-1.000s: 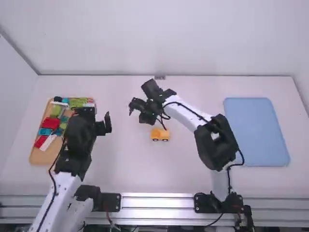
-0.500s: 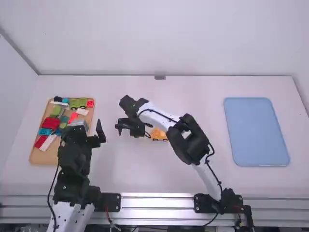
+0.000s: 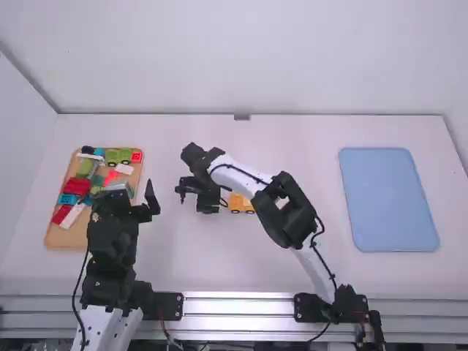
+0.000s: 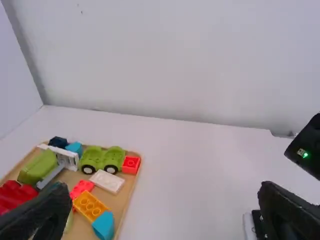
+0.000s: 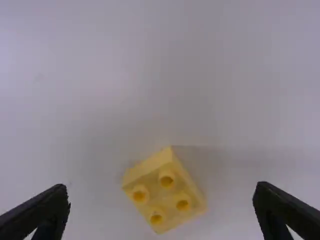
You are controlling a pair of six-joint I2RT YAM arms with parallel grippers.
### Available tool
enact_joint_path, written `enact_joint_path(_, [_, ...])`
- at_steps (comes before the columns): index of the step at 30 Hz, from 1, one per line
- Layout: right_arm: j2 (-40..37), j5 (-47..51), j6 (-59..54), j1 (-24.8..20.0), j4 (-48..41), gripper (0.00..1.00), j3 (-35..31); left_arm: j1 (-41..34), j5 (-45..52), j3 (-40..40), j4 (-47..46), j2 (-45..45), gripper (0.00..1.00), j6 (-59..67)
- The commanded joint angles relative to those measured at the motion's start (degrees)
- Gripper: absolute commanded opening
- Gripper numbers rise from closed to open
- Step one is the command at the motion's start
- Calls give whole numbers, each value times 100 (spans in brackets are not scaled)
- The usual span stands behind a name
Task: Assemble lego blocks to make yellow taxi
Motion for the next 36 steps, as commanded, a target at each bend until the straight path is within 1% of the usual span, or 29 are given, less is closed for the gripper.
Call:
enact_joint_path(1, [-15,-190,39,-94,-28,98,358,28,-17,-39,-15,-48,99,-48])
enact_joint_path(3, [-195,-376,39,-199,-11,98,404,28,74,-39,-7,-48,99,-317])
enact_joint_path(5, [-520,-581,44,-385,4,98,385,28,697,-37,125,4,99,-33])
enact_joint_path(7, [-704,-728,107,-525,24,98,385,31,968,-20,210,96,99,50])
enact_joint_path(9, [-1014,-951,164,-813,50,98,348,31,1202,72,354,426,99,44])
enact_joint_path(10, [-1228,-1075,166,-994,144,98,212,28,1305,162,404,686,99,87])
enact_joint_path(11, [-1290,-1108,168,-1040,192,98,155,28,1325,190,409,763,99,129])
enact_joint_path(12, [-1484,-1187,236,-1169,374,98,-50,33,1432,282,426,1005,99,188])
enact_joint_path(13, [-1725,-1209,446,-1309,750,98,-391,31,1606,461,413,1379,99,343])
enact_joint_path(14, [-1759,-1207,479,-1329,811,98,-446,31,1633,485,411,1429,99,365])
enact_joint_path(17, [-2664,-1023,1187,-1700,2253,98,-1902,33,2586,1143,330,2721,99,938])
enact_joint_path(18, [-2870,-964,1318,-1766,2529,98,-2203,33,2730,1261,284,2914,99,1043])
enact_joint_path(20, [-3528,-787,1742,-1980,3394,98,-3209,26,3331,1878,-105,3788,99,1552])
enact_joint_path(21, [-3687,-750,1851,-2035,3587,98,-3442,22,3456,2035,-236,3982,99,1663])
enact_joint_path(24, [-4516,-756,2229,-2347,4590,98,-4675,-114,3945,3005,-1169,5115,99,2575])
enact_joint_path(25, [-4656,-752,2299,-2404,4758,98,-4881,-173,3976,3228,-1381,5392,99,2787])
enact_joint_path(27, [-5204,-754,2546,-2643,5473,98,-5724,-444,3923,3899,-2046,6253,99,3547])
enact_joint_path(28, [-5414,-750,2625,-2739,5753,98,-6041,-546,3748,4144,-2280,6581,99,3727])
enact_joint_path(30, [-5591,-752,2699,-2828,6011,98,-6328,-634,3526,4360,-2472,6883,99,3786])
enact_joint_path(32, [-5987,-752,2846,-3053,6583,98,-6946,-846,2975,4802,-2844,7569,99,3781])
enact_joint_path(33, [-6076,-754,2883,-3110,6714,98,-7084,-890,2889,4876,-2907,7700,99,3783])
enact_joint_path(35, [-6365,-752,3045,-3298,7110,98,-7501,-1095,2765,5158,-3237,8253,99,4124])
enact_joint_path(36, [-6419,-758,3045,-3335,7178,98,-7573,-1134,2769,5187,-3296,8349,99,4201])
